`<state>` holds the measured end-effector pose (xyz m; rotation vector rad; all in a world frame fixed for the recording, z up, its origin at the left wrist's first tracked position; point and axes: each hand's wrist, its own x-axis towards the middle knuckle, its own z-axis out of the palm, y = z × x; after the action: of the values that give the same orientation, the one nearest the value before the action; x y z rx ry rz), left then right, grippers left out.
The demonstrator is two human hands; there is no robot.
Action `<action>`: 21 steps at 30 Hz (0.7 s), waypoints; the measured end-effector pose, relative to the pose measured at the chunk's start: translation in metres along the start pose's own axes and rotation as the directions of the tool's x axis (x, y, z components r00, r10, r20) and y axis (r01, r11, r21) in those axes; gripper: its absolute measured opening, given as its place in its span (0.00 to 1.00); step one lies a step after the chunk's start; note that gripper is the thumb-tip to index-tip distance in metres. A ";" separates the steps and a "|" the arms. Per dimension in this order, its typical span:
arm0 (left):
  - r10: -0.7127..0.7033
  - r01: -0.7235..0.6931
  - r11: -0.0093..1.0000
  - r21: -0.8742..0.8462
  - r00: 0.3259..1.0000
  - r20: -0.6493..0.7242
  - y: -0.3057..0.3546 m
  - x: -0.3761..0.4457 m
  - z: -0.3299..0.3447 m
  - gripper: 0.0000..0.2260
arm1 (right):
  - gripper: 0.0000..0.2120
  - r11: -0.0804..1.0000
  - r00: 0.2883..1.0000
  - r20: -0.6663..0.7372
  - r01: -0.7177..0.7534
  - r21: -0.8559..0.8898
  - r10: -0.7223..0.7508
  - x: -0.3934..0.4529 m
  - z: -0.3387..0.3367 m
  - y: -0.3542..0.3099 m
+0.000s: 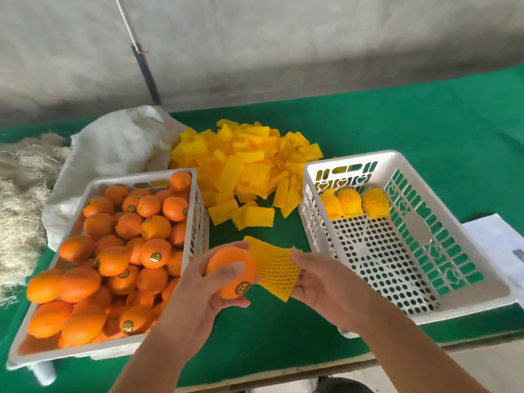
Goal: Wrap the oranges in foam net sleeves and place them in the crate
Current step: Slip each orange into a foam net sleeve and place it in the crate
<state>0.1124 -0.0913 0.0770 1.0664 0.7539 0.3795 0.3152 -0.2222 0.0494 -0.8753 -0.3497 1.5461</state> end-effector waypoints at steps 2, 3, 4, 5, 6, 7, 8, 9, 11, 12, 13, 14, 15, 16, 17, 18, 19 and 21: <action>-0.001 0.000 1.000 0.017 1.000 0.018 0.000 -0.001 0.010 0.35 | 0.20 0.997 0.999 0.034 0.027 -0.075 -0.024 -0.006 -0.003 -0.005; -0.002 0.002 1.000 0.026 1.000 0.023 -0.001 -0.002 0.016 0.35 | 0.19 0.995 0.998 0.038 0.050 -0.089 -0.047 -0.008 -0.005 -0.008; -0.006 0.005 0.999 0.036 1.000 0.029 -0.002 -0.002 0.020 0.34 | 0.18 0.993 0.997 0.042 0.072 -0.098 -0.068 -0.010 -0.006 -0.010; -0.011 0.009 0.999 0.048 0.999 0.033 -0.004 -0.003 0.025 0.32 | 0.18 0.991 0.995 0.050 0.086 -0.107 -0.081 -0.011 -0.008 -0.012; -0.015 0.013 0.998 0.062 0.999 0.034 -0.005 -0.003 0.028 0.31 | 0.17 0.989 0.995 0.060 0.089 -0.116 -0.082 -0.013 -0.009 -0.014; -0.019 0.016 0.997 0.072 0.999 0.038 -0.007 -0.003 0.031 0.30 | 0.17 0.989 0.995 0.065 0.083 -0.122 -0.075 -0.014 -0.010 -0.016; -0.022 0.019 0.997 0.072 0.999 0.043 -0.008 -0.003 0.033 0.29 | 0.17 0.989 0.996 0.065 0.075 -0.124 -0.068 -0.016 -0.012 -0.017; -0.024 0.021 0.998 0.062 0.999 0.047 -0.007 -0.003 0.034 0.29 | 0.17 0.990 0.996 0.062 0.071 -0.125 -0.064 -0.017 -0.014 -0.019; -0.018 0.017 0.999 0.032 0.999 0.035 -0.004 -0.002 0.037 0.27 | 0.19 0.990 0.996 0.060 0.073 -0.117 -0.066 -0.021 -0.019 -0.022; -0.009 0.009 1.000 0.021 1.000 0.011 -0.002 -0.001 0.039 0.26 | 0.19 0.992 0.996 0.055 0.074 -0.103 -0.068 -0.022 -0.021 -0.024; 0.002 -0.001 1.000 0.009 1.000 -0.026 0.000 0.000 0.040 0.25 | 0.20 0.994 0.996 0.045 0.075 -0.083 -0.072 -0.024 -0.024 -0.025; 0.007 -0.008 1.000 -0.007 0.998 -0.069 0.000 0.002 0.041 0.25 | 0.20 0.995 0.996 0.036 0.079 -0.063 -0.076 -0.025 -0.026 -0.026; 0.004 -0.008 1.000 -0.030 0.994 -0.110 0.000 0.004 0.041 0.25 | 0.20 0.995 0.996 0.030 0.082 -0.049 -0.081 -0.025 -0.028 -0.027; -0.005 -0.004 0.998 -0.059 0.990 -0.140 0.000 0.005 0.041 0.27 | 0.20 0.995 0.996 0.027 0.087 -0.044 -0.086 -0.026 -0.028 -0.027; -0.015 0.000 0.996 -0.091 0.988 -0.155 0.000 0.005 0.040 0.29 | 0.20 0.994 0.995 0.024 0.093 -0.049 -0.092 -0.026 -0.028 -0.027; -0.021 0.002 0.993 -0.117 0.987 -0.157 0.000 0.005 0.039 0.33 | 0.19 0.993 0.995 0.020 0.101 -0.063 -0.100 -0.025 -0.027 -0.027; -0.026 0.007 0.992 -0.129 0.989 -0.148 0.001 0.004 0.038 0.35 | 0.19 0.991 0.994 0.016 0.106 -0.080 -0.105 -0.025 -0.025 -0.027; -0.038 0.027 0.993 -0.111 0.994 -0.104 0.004 0.002 0.036 0.35 | 0.20 0.991 0.995 0.012 0.095 -0.097 -0.095 -0.023 -0.022 -0.026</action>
<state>0.1402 -0.1117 0.0898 0.9352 0.8340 0.4473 0.3485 -0.2450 0.0597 -0.9160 -0.4698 1.4544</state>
